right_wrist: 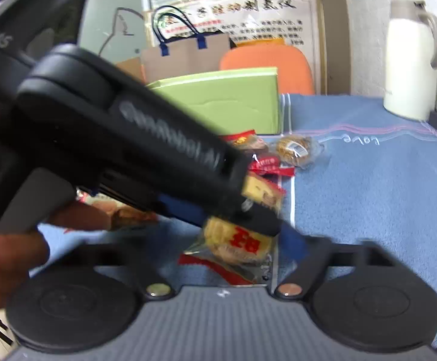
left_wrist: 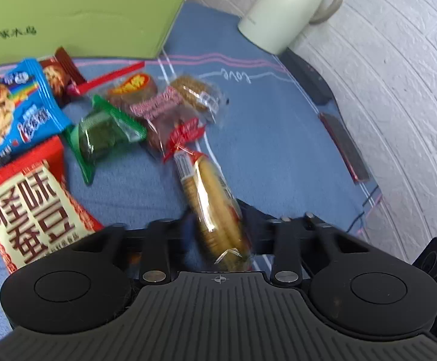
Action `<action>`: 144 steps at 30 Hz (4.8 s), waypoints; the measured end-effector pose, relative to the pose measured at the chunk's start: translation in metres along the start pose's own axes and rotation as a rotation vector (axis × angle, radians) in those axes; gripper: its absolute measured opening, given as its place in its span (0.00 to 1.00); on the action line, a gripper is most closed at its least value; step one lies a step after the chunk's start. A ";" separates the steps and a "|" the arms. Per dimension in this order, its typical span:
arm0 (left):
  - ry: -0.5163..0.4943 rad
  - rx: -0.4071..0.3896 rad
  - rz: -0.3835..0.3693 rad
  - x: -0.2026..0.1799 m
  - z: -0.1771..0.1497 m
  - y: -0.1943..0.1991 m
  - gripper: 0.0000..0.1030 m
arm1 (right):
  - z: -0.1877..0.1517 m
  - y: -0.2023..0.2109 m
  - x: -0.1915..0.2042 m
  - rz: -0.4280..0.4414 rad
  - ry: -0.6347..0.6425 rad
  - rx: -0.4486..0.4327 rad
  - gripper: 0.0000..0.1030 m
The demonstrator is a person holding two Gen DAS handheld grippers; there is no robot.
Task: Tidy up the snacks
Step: 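Carry the cake packet into the green box and open the left gripper, then grasp the red broad-bean snack bag with the left gripper, then lower the red bean bag into the green box and open the left gripper, then grasp the clear Danco Galette biscuit bag with the left gripper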
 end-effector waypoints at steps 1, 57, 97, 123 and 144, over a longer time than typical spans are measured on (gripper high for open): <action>0.010 0.000 -0.011 0.001 -0.002 0.002 0.07 | 0.000 0.003 0.000 0.009 -0.011 0.005 0.58; 0.192 -0.180 -0.021 0.110 0.013 0.123 0.66 | 0.041 -0.043 0.075 0.186 0.090 0.060 0.91; 0.099 -0.380 -0.007 0.089 0.124 0.152 0.20 | 0.180 -0.080 0.092 0.135 0.321 -0.146 0.78; 0.130 -0.426 0.177 0.221 0.120 0.187 0.63 | 0.116 -0.067 0.128 0.420 0.217 -0.021 0.90; 0.056 -0.231 0.175 0.221 0.048 0.155 0.74 | 0.049 -0.043 0.203 0.530 0.187 0.145 0.91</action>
Point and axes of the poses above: each gripper's, at about its wrist camera, not at the fingertips, and y roughly against the way its jaws point, x to its left, z to its top, the point moved 7 cm from there along -y, roughly the way its jaws point, and after that the axes turned 7 degrees about y, right-handed, at the moved point
